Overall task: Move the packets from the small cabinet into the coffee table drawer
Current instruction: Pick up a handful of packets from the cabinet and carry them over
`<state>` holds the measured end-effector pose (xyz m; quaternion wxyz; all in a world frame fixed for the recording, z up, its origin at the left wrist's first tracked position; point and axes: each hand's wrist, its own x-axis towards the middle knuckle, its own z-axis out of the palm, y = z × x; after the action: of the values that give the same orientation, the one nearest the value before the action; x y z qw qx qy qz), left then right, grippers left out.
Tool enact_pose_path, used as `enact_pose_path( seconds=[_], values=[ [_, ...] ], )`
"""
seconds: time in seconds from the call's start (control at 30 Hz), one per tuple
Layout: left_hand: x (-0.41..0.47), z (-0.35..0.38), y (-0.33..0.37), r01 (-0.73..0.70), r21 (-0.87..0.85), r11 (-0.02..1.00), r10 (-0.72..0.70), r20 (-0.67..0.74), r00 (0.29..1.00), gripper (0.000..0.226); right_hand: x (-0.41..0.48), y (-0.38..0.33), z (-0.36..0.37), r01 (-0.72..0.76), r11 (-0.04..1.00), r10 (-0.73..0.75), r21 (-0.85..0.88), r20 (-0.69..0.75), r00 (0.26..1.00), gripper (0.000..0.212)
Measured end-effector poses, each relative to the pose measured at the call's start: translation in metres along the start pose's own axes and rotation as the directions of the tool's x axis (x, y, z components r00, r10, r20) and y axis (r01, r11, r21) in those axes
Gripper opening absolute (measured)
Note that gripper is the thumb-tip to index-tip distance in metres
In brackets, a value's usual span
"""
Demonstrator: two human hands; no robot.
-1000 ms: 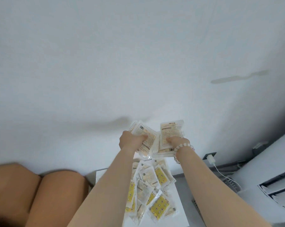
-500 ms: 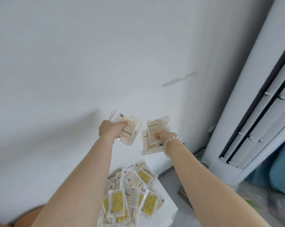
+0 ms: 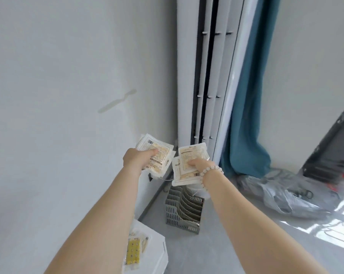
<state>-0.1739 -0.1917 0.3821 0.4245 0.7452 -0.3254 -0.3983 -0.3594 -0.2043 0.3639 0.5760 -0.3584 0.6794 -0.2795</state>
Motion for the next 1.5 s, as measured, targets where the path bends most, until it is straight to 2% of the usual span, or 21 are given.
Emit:
enact_pose_path(
  seconds=[0.1,0.2,0.3,0.37,0.47,0.63,0.7,0.77,0.83,1.0,1.13,1.23,1.3,1.33,1.43,1.5],
  values=[
    [-0.017,0.055,0.009,-0.024,0.013,1.000,0.022,0.119,0.993,0.031,0.007,0.012,-0.057,-0.046,0.996,0.056,0.081,-0.135,0.989,0.054],
    [-0.038,0.111,0.018,-0.038,0.007,0.999,0.036,0.215,0.976,0.032,0.008,0.029,-0.119,-0.080,0.994,0.094,0.075,-0.217,0.972,0.069],
    [-0.063,0.167,0.026,-0.040,0.008,0.999,0.035,0.307,0.951,0.030,-0.009,0.044,-0.175,-0.120,0.991,0.133,0.062,-0.308,0.942,0.060],
    [-0.085,0.204,0.031,-0.055,0.039,0.998,0.037,0.367,0.929,0.033,-0.018,0.061,-0.213,-0.131,0.985,0.163,0.113,-0.343,0.925,0.058],
    [-0.122,0.262,0.037,-0.086,0.067,0.994,0.046,0.458,0.888,0.031,-0.031,0.092,-0.270,-0.100,0.970,0.183,0.220,-0.403,0.897,0.059],
    [-0.186,0.347,0.037,-0.145,0.097,0.985,0.062,0.582,0.811,0.048,-0.064,0.138,-0.359,-0.011,0.908,0.232,0.418,-0.483,0.844,0.054],
    [-0.213,0.375,0.036,-0.168,0.114,0.979,0.058,0.634,0.771,0.052,-0.062,0.167,-0.396,0.025,0.900,0.226,0.435,-0.515,0.827,0.056],
    [-0.240,0.401,0.035,-0.196,0.136,0.971,0.054,0.674,0.736,0.055,-0.087,0.177,-0.414,0.017,0.890,0.265,0.455,-0.548,0.793,0.043],
    [-0.263,0.425,0.034,-0.230,0.157,0.960,0.045,0.728,0.685,0.057,-0.113,0.183,-0.427,0.045,0.866,0.295,0.498,-0.581,0.759,0.027],
    [-0.321,0.476,0.033,-0.339,0.173,0.925,0.056,0.819,0.571,0.051,-0.143,0.223,-0.473,0.101,0.823,0.365,0.558,-0.658,0.659,0.048],
    [-0.367,0.517,0.033,-0.451,0.171,0.876,0.059,0.890,0.452,0.051,-0.167,0.249,-0.501,0.148,0.787,0.399,0.599,-0.677,0.619,0.045],
    [-0.404,0.547,0.031,-0.511,0.152,0.846,0.048,0.933,0.356,0.060,-0.190,0.269,-0.525,0.200,0.757,0.446,0.622,-0.715,0.538,0.037],
    [-0.433,0.568,0.028,-0.529,0.129,0.839,0.032,0.958,0.284,0.054,-0.204,0.280,-0.539,0.239,0.727,0.461,0.644,-0.716,0.524,0.041],
    [-0.449,0.577,0.026,-0.535,0.119,0.836,0.018,0.969,0.245,0.047,-0.210,0.287,-0.546,0.250,0.714,0.483,0.654,-0.719,0.500,0.042],
    [-0.494,0.596,0.017,-0.556,0.113,0.823,-0.050,0.991,0.126,0.043,-0.230,0.314,-0.559,0.296,0.651,0.615,0.700,-0.714,0.335,0.038],
    [-0.520,0.608,0.010,-0.576,0.103,0.811,-0.088,0.995,0.055,0.045,-0.245,0.332,-0.566,0.338,0.598,0.671,0.727,-0.685,0.285,0.040]
  ],
)
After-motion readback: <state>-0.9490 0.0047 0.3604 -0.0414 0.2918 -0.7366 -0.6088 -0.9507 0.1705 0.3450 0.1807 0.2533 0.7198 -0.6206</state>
